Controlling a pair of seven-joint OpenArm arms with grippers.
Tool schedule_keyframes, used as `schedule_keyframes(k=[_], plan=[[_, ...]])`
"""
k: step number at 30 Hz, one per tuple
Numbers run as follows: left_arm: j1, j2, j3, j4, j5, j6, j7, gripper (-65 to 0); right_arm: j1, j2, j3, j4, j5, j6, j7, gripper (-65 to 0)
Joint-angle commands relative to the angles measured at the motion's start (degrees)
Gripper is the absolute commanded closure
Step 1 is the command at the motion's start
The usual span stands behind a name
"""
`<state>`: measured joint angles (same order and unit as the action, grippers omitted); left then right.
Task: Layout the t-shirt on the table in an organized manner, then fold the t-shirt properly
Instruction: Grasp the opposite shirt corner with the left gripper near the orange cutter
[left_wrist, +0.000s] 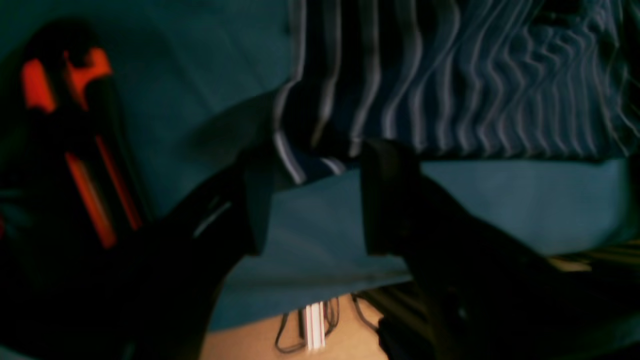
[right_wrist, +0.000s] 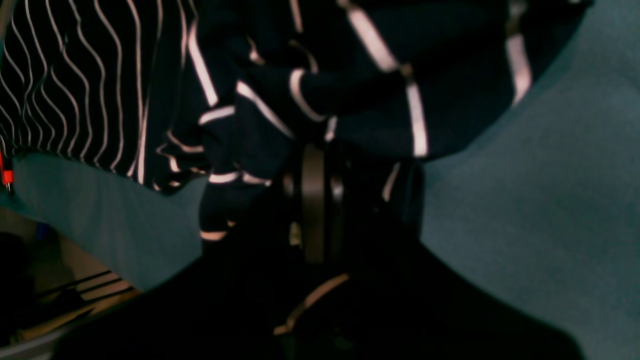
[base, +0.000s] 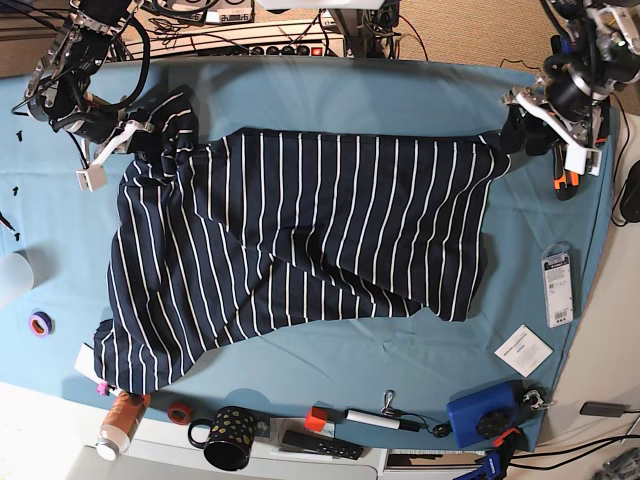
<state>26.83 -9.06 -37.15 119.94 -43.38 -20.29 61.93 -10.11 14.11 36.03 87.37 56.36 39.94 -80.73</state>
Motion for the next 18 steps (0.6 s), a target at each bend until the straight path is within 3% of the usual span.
schedule_keyframes(k=[1,5,11,18], plan=[[0.0,-0.5,0.3,0.8,0.7,0.7,-1.9,-27.5,0.4,1.0,0.4,0.9,0.3,0.1,0.7,0.0],[-0.6,-0.5,0.7,-1.3,0.9,1.6,-5.2,-27.5,0.4,1.1,0.4,0.9,0.4,0.1,0.7,0.0],[-4.2,-0.5,0.7,-10.6,-2.5,-3.4,-5.7,-27.5,0.5,1.2,0.4,0.9,0.4,0.1,0.7,0.0],[-5.6,-0.5,0.7,-13.1,-2.5,-5.3,-7.2,-27.5,0.5,1.1,0.4,0.9,0.4,0.1,0.7,0.0]])
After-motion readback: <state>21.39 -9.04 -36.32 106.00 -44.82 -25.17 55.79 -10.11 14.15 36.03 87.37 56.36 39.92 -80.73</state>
